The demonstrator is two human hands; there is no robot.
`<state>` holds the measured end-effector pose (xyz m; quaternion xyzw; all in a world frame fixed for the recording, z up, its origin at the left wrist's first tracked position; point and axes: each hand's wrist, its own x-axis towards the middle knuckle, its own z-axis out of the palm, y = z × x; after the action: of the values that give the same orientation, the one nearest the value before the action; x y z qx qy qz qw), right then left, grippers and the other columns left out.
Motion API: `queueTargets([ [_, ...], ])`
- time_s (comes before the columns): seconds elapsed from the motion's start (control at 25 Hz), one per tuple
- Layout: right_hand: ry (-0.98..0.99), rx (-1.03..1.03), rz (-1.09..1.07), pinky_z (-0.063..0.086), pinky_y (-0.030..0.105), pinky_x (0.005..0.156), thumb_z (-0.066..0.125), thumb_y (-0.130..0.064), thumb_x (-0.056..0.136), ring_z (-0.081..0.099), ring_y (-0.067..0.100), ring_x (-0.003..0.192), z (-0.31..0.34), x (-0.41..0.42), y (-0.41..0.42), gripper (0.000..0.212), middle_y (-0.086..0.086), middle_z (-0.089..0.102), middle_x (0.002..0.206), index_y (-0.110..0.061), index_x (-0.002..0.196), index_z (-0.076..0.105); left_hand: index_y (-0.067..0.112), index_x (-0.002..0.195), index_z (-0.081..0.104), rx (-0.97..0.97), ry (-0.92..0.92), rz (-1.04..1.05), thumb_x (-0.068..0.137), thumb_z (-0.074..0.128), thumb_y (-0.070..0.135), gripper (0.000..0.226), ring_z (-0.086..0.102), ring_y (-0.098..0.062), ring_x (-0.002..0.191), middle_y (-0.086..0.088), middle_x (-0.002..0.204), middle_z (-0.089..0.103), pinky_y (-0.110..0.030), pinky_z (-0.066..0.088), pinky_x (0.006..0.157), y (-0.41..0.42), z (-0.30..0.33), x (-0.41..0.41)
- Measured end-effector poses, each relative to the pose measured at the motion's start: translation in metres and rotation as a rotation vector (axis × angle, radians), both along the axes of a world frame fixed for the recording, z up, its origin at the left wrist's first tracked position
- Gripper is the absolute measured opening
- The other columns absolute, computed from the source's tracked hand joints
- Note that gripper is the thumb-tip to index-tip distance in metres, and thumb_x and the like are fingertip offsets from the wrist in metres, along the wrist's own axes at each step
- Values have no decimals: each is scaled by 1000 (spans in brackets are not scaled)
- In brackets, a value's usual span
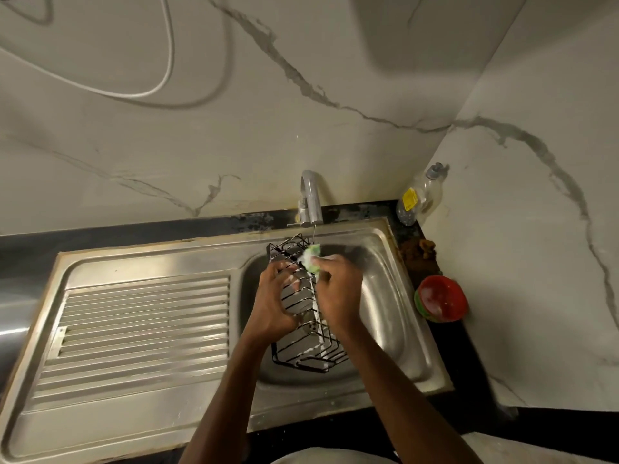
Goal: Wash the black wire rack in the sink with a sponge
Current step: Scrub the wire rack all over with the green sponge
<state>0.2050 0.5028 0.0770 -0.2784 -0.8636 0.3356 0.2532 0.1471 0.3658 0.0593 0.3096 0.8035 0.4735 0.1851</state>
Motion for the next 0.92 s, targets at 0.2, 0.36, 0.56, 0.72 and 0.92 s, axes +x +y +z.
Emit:
queueTargets([
  [0.2,0,190,213,48,14,62,62,16,78,66,15,77,-24,24,22,42,6,73,97,-6,111,76,29,122,57,30,32,0,59,72,37,65,43,-20,137,4,141,44,-47,48,111,-6,1,3],
  [0.36,-208,94,14,59,26,65,69,12,78,70,16,77,-47,31,51,33,5,76,93,-7,104,77,24,112,60,66,60,-36,62,73,36,54,45,-18,135,5,139,46,-44,49,109,-3,6,7],
  [0.56,-235,-34,-258,36,8,52,72,10,78,66,14,67,-35,19,71,17,10,77,84,-2,90,77,21,101,59,58,51,-92,63,75,24,42,45,-18,135,3,137,46,-40,48,110,10,6,13],
  [0.72,-57,-69,-187,41,2,56,76,6,79,68,10,79,-6,-2,43,26,5,75,94,-4,103,77,15,120,62,-60,137,-134,60,81,17,63,38,-12,130,3,139,40,-32,46,108,20,8,15],
  [0.92,55,-40,-33,48,5,60,75,13,77,68,10,72,-24,23,51,27,7,74,88,0,100,77,14,132,59,-29,147,-97,60,78,18,74,37,-8,128,9,136,37,-14,36,106,11,15,12],
])
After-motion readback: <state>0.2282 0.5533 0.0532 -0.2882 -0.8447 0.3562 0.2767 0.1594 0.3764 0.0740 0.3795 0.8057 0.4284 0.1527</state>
